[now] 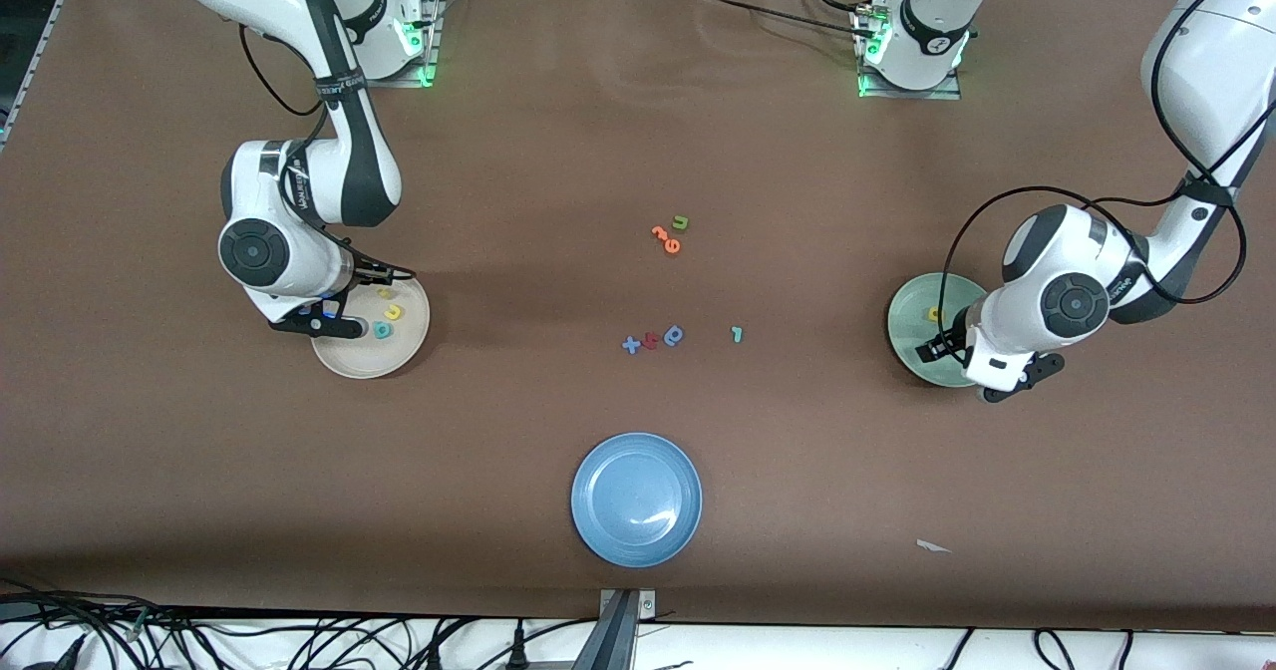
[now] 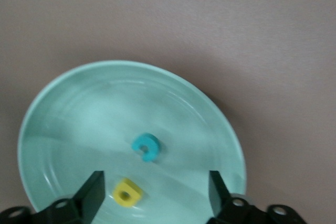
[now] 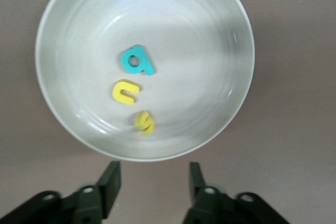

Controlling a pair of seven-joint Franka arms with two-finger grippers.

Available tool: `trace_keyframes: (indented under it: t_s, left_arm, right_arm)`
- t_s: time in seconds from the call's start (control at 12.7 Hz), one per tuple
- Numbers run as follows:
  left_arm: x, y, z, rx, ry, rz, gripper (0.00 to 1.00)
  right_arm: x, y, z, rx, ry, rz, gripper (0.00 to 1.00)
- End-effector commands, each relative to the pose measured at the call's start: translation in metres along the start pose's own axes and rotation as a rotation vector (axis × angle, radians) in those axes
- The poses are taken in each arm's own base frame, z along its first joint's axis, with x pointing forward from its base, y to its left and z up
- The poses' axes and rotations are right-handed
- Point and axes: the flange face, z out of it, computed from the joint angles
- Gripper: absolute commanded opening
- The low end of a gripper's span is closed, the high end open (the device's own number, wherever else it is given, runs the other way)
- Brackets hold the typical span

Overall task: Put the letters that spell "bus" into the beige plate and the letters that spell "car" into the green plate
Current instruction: 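Drop the cyan c in the green plate while the right gripper drops s, then move the right gripper back to rest while the left gripper reaches cyan l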

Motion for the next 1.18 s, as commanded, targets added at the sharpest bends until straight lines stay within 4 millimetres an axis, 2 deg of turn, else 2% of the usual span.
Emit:
trace_keyframes:
  t_s: [0.0, 0.16, 0.24, 0.47, 0.63, 0.79, 0.87, 0.94, 1.1]
  left_arm:
    - [-0.03, 0.043, -0.027, -0.047, -0.018, -0.138, 1.0]
    - [-0.074, 0.09, -0.032, -0.043, -0.001, -0.137, 1.0]
    - [-0.086, 0.11, -0.039, -0.055, 0.012, -0.156, 1.0]
    - [-0.135, 0.166, -0.05, -0.131, 0.037, -0.181, 1.0]
    - [-0.152, 0.185, -0.043, -0.156, 0.056, -0.164, 0.98]
    - [-0.181, 0.209, -0.021, -0.119, 0.098, -0.102, 0.98]
    - [-0.174, 0.218, -0.02, -0.111, 0.146, -0.101, 0.98]
    - [-0.174, 0.224, -0.009, -0.093, 0.154, -0.097, 0.98]
    - [-0.175, 0.227, 0.008, -0.084, 0.139, -0.088, 0.96]
  right_arm:
    - [0.007, -0.012, -0.077, 0.022, 0.018, -0.037, 1.0]
    - [0.004, -0.024, -0.142, 0.034, 0.044, -0.068, 1.0]
    - [-0.002, -0.025, -0.173, 0.039, 0.044, -0.076, 1.0]
    - [-0.03, -0.015, -0.243, 0.055, 0.041, -0.099, 1.0]
    - [-0.035, 0.0, -0.262, 0.094, 0.044, -0.102, 1.0]
    - [-0.033, 0.03, -0.283, 0.165, 0.072, -0.11, 1.0]
    - [-0.032, 0.043, -0.293, 0.183, 0.094, -0.11, 1.0]
    - [-0.04, 0.053, -0.302, 0.176, 0.112, -0.114, 1.0]
    - [-0.069, 0.071, -0.316, 0.125, 0.144, -0.101, 1.0]
